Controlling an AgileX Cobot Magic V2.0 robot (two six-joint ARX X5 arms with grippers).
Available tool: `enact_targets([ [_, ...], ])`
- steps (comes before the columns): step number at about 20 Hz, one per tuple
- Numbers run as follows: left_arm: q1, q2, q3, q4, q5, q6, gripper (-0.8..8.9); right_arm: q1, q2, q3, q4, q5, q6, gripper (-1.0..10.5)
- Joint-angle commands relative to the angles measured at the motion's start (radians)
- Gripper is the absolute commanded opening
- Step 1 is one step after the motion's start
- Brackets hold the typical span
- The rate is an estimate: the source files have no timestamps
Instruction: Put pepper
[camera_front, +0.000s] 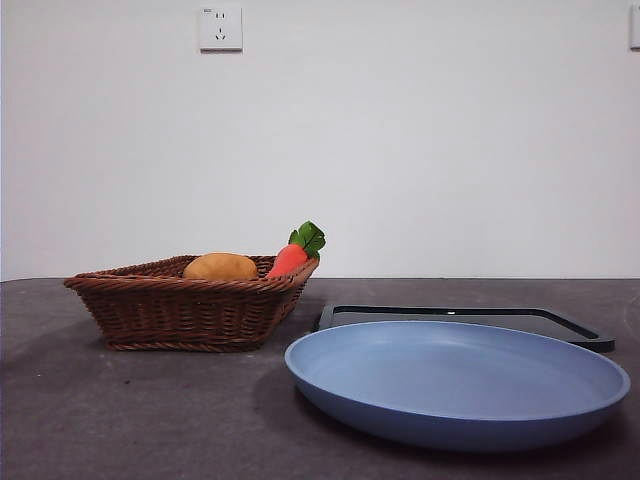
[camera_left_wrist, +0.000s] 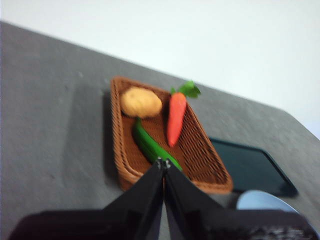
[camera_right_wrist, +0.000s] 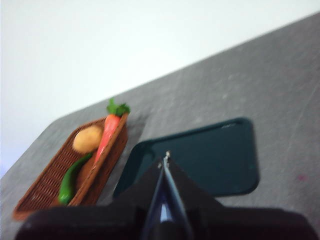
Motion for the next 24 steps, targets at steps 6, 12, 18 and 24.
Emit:
enact_targets([
  [6, 0.003, 0.21, 0.211, -0.182, 0.098, 0.158, 0.07, 0.022, 0.248, 0.294, -0.282, -0.119, -0.17, 0.1],
  [12, 0.002, 0.345, 0.375, -0.38, 0.211, 0.288, 0.07, 0.056, 0.417, 0.494, -0.575, -0.131, -0.363, 0.1],
  [18, -0.021, 0.43, 0.515, -0.598, 0.235, 0.413, 0.06, 0.074, 0.528, 0.599, -0.772, -0.13, -0.513, 0.1],
  [24, -0.024, 0.431, 0.521, -0.606, 0.231, 0.423, 1.64, 0.074, 0.546, 0.599, -0.767, -0.128, -0.512, 1.3],
])
